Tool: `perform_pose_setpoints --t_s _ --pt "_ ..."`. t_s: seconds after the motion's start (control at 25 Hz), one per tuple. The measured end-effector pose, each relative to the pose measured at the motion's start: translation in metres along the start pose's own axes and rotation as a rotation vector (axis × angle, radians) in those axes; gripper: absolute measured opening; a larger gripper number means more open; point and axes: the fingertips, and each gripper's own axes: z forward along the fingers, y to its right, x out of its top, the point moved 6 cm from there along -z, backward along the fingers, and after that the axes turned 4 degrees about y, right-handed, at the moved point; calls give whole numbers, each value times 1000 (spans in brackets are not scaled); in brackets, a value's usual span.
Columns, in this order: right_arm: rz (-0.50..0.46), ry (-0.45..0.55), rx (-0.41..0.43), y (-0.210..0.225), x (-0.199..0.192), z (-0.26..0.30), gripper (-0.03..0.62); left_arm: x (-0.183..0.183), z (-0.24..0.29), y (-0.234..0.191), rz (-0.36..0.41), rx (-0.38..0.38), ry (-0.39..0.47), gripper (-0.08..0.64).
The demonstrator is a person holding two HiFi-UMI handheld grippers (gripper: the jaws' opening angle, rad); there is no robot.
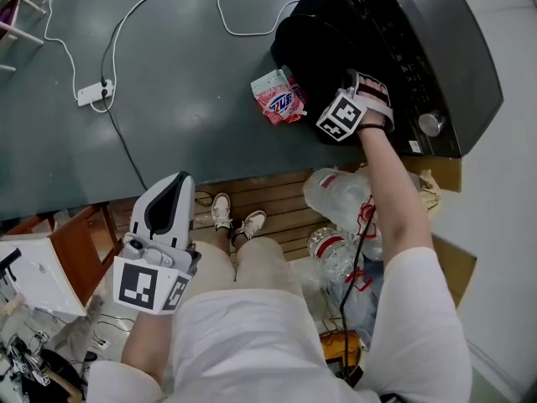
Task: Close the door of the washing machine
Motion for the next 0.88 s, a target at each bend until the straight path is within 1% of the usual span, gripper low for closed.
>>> perform_pose_setpoints --t_s 0.04,0.08,0.2,0.32,0.44,0.52,0.56,0.64,0.72,0.8,0.88 --pt "37 -3 0 7 -3 3 14 -1 -1 0 1 0 -3 5" --pt "69 -12 4 13 -6 6 0 -1 -2 -1 4 1 -5 5" --pt "113 -41 26 20 -13 11 0 -2 -9 -4 8 13 -12 5" --pt "171 -58 51 13 -18 16 0 -6 -10 -7 10 26 -19 5" --pt "177 -96 67 1 -22 21 0 -8 -11 -6 18 31 -23 5" --pt "180 -103 72 -3 -23 21 0 -8 -13 -5 20 33 -22 5" --pt "196 -106 76 -2 -23 19 0 -7 -14 -5 20 34 -21 4" --pt "270 -108 84 5 -22 13 0 -5 -18 -5 21 34 -20 5" --pt "364 -96 68 14 -23 1 0 -4 -20 0 18 30 -17 5" --pt "438 -57 31 24 -25 -16 0 -2 -19 7 17 17 -7 5" --pt "487 -10 1 32 -24 -36 0 5 -17 16 27 -3 7 5"
